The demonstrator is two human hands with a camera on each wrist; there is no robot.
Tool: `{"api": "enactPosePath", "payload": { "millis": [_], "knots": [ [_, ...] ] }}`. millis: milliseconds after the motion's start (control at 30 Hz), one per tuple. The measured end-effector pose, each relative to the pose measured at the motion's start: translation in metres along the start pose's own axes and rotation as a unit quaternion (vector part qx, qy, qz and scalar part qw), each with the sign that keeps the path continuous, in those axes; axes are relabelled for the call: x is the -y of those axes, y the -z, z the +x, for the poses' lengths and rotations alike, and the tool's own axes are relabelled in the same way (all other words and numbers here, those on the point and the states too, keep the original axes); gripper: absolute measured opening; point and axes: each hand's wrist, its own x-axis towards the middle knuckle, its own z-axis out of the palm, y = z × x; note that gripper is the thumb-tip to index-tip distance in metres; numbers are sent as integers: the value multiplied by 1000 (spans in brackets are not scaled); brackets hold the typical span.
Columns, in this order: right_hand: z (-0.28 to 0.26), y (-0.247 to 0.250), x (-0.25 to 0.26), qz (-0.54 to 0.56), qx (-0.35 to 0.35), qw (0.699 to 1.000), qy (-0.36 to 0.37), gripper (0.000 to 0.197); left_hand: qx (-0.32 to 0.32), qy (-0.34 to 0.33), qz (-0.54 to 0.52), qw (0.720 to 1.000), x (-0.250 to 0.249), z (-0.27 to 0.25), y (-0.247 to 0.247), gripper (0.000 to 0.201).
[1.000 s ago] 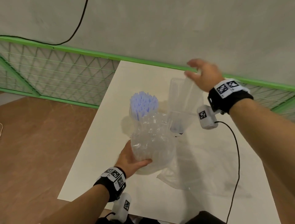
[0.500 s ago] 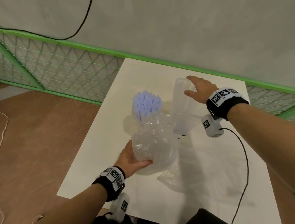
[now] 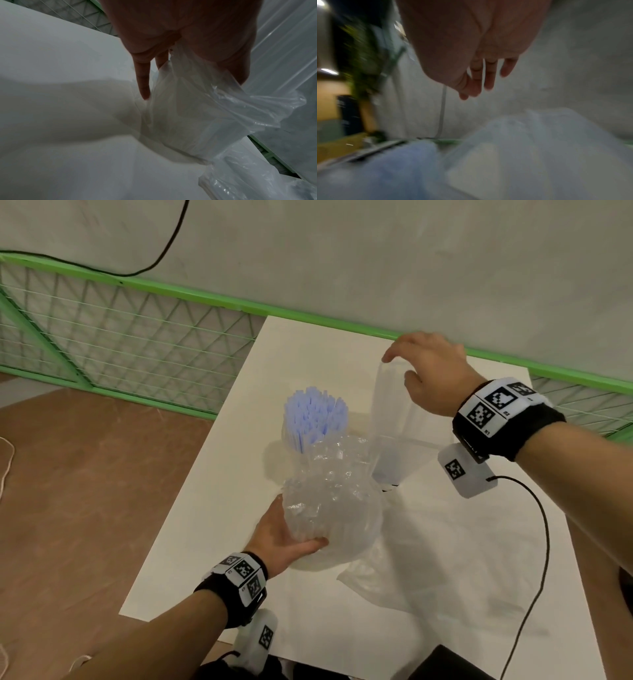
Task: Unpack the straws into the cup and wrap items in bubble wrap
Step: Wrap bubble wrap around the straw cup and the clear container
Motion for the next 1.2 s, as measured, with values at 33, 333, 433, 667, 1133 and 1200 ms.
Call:
{"api": "enactPosePath", "payload": {
  "millis": [33, 333, 433, 667, 1133, 1200],
  "knots": [
    [-5, 7, 13, 33, -11, 999, 31, 46, -2, 0, -3, 1000, 0, -1, 0, 87],
    [-79, -2, 69, 60, 173, 980, 82, 71, 4, 17, -37, 999, 7, -1, 1, 90],
    [-88, -22, 70, 73, 160, 981, 83, 74, 5, 15, -33, 999, 6, -2, 0, 87],
    [-97, -58, 60, 229, -1, 971, 70, 50, -4, 22, -45, 999, 6, -3, 1, 90],
    [-121, -93, 83, 329, -141, 933, -42, 20, 6, 15, -28, 999, 3, -5, 1, 86],
    [-122, -98, 86, 312, -156, 936, -34, 20, 6, 10, -23, 1000, 2, -6, 0, 80]
  ]
}}
